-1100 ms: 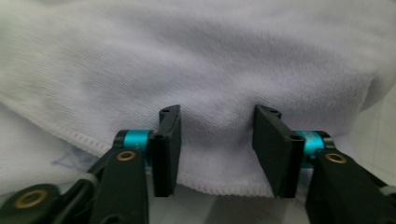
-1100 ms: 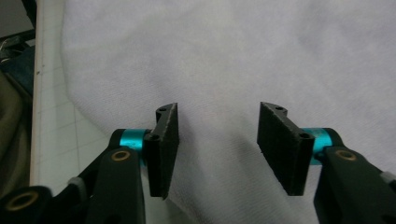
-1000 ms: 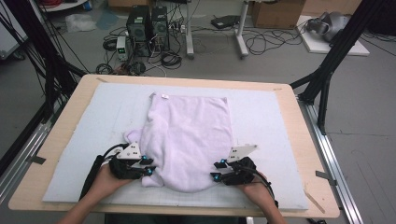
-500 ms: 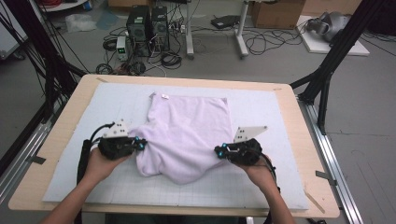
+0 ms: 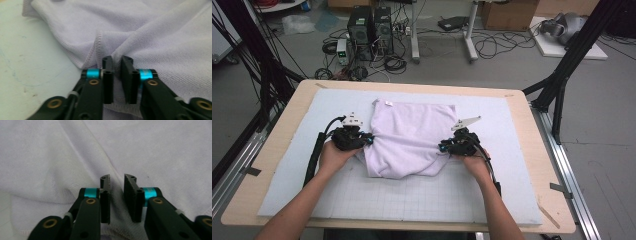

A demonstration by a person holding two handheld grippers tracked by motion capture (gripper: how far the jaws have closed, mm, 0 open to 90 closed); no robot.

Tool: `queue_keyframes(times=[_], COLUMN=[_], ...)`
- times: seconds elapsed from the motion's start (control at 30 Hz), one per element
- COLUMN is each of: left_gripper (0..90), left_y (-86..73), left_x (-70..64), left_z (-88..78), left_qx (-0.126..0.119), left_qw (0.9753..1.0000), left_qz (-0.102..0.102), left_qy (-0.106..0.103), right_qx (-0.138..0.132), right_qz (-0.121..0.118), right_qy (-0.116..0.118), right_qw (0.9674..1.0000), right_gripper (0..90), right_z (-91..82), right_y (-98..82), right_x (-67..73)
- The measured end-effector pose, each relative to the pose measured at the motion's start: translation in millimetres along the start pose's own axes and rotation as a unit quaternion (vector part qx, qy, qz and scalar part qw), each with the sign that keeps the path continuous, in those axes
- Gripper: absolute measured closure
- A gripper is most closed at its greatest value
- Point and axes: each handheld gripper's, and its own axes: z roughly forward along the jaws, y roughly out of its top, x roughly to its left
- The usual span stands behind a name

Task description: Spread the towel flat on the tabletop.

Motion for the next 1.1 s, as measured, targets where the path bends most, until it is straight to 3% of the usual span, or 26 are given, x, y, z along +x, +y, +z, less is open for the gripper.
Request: queue_keyframes(times=[0.13, 0.23, 0.33, 0.43, 0.6, 0.77, 1.0, 1.1], left_gripper=[64.3, 60.7, 57.2, 54.1, 46.4, 43.5, 43.9, 55.5], left_y=[0.3, -2.7, -7.9, -14.9, -21.5, -25.3, -41.3, -43.9], left_x=[-1.8, -11.9, -22.6, -33.7, -59.1, -78.2, -88.2, -88.5], left_z=[-21.3, -34.5, -45.6, -52.9, -53.3, -40.8, -17.9, -15.6], left_qx=[-0.022, -0.028, -0.029, -0.037, -0.047, -0.025, 0.035, 0.032], left_qw=[0.9996, 0.9995, 0.9992, 0.9985, 0.9965, 0.9947, 0.9923, 0.9916], left_qz=[-0.012, 0.002, 0.017, 0.019, 0.025, 0.049, 0.083, 0.102], left_qy=[-0.013, -0.017, -0.023, -0.035, -0.065, -0.086, -0.085, -0.074], right_qx=[-0.032, -0.04, -0.058, -0.06, -0.048, -0.025, 0.0, 0.004], right_qz=[-0.012, -0.023, -0.054, -0.061, -0.069, -0.078, -0.089, -0.092], right_qy=[-0.012, -0.013, -0.02, -0.006, 0.022, 0.037, 0.038, 0.029], right_qw=[0.9993, 0.9988, 0.9966, 0.9964, 0.9962, 0.9959, 0.9954, 0.9954], right_gripper=[65.5, 61.2, 59.9, 59.6, 59.3, 57.1, 55.0, 61.9], right_z=[-20.7, -35.4, -45.7, -49.1, -38.4, -23.0, -3.1, 2.9], right_y=[0.3, 0.6, -4.0, -12.6, -28.2, -34.7, -32.7, -32.1], right_x=[9.9, 22.7, 41.4, 56.1, 73.6, 83.7, 87.0, 86.4])
